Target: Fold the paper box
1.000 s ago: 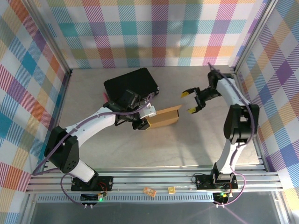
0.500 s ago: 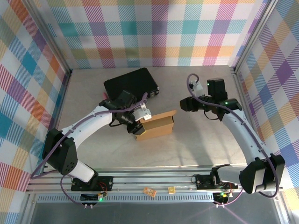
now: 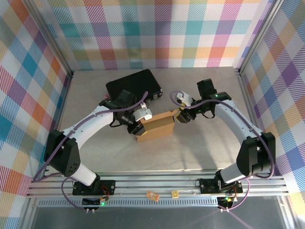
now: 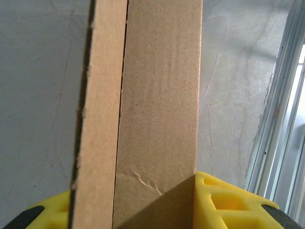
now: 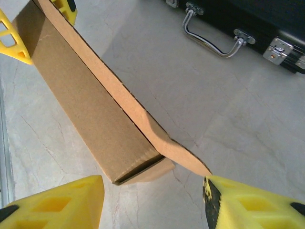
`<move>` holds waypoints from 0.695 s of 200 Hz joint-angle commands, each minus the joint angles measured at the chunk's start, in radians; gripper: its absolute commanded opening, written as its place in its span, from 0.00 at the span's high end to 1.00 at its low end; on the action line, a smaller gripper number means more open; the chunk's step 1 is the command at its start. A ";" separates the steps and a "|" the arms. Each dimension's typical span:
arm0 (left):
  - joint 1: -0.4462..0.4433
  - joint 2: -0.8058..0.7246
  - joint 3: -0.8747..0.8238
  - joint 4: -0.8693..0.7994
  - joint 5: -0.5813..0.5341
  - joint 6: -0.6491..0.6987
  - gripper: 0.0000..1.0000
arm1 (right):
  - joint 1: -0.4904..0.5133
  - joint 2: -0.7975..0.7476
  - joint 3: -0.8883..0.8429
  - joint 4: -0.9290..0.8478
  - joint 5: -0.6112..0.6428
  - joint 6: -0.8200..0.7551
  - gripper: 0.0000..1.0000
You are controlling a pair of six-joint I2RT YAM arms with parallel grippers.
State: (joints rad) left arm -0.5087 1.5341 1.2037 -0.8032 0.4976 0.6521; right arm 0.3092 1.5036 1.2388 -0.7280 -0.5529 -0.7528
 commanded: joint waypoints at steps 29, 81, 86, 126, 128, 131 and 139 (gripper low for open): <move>0.010 0.014 0.033 -0.004 0.030 0.027 0.69 | 0.019 0.080 0.102 -0.031 -0.022 -0.057 0.45; 0.012 0.018 0.032 0.004 0.024 0.029 0.70 | 0.049 0.134 0.156 -0.072 -0.036 -0.042 0.59; 0.013 0.019 0.033 0.005 0.025 0.029 0.70 | 0.052 0.137 0.157 -0.080 -0.034 -0.042 0.61; 0.016 0.018 0.033 0.012 0.024 0.026 0.70 | 0.065 0.136 0.155 -0.100 -0.019 -0.014 0.79; 0.016 0.019 0.033 0.011 0.024 0.026 0.70 | 0.065 0.137 0.157 -0.102 -0.019 -0.013 0.79; 0.016 0.020 0.033 0.012 0.024 0.026 0.70 | 0.065 0.137 0.158 -0.104 -0.017 -0.013 0.81; 0.017 0.021 0.033 0.014 0.024 0.023 0.70 | 0.065 0.138 0.163 -0.106 -0.012 -0.006 0.86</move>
State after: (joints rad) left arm -0.5011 1.5436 1.2091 -0.8032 0.5014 0.6624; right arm 0.3630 1.6318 1.3712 -0.7856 -0.5499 -0.7639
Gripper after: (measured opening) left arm 0.336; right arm 0.193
